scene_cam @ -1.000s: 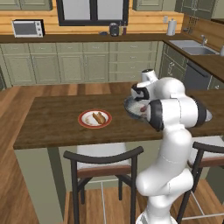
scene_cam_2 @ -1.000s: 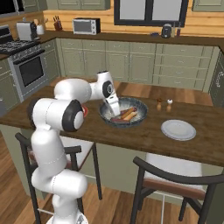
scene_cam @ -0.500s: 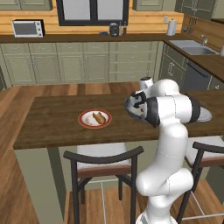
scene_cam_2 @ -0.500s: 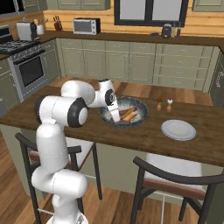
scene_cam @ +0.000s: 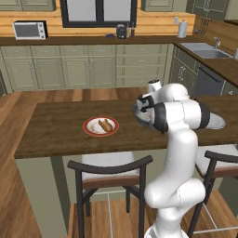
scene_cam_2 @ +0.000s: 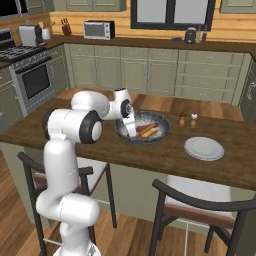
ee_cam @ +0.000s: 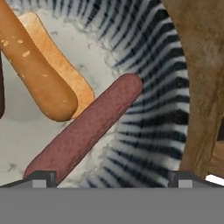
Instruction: Place one bun and one sausage from the bowl on each plate.
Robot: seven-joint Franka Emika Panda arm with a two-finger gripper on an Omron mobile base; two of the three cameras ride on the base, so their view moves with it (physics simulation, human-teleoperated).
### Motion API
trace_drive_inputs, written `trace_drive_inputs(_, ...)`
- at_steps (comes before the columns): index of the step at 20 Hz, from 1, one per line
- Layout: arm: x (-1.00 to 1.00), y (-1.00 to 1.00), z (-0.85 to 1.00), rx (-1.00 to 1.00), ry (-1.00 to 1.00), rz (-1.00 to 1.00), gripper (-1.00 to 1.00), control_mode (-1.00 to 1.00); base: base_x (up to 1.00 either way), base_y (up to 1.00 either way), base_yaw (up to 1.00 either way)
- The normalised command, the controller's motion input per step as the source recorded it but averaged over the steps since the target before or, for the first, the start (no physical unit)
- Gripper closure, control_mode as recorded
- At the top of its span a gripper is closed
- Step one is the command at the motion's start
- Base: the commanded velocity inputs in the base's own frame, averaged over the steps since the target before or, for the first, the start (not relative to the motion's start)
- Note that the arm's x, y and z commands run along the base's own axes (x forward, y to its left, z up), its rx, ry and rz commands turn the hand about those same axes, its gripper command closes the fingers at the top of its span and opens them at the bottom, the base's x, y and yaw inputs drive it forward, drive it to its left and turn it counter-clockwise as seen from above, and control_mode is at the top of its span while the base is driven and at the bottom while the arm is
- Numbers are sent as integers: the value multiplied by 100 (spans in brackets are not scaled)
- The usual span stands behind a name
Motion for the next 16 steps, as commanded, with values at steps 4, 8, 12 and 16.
trace_drive_inputs(4,30,0,-10,0,32,-7,-100,-100,0,0,0)
trace_drive_inputs(8,-11,-12,34,4,10,-2,-100,-100,0,0,0)
trace_drive_inputs(12,16,0,-11,0,-2,-1,-100,-100,0,0,0)
trace_drive_inputs(16,6,0,-62,0,-11,0,-100,-100,0,0,0)
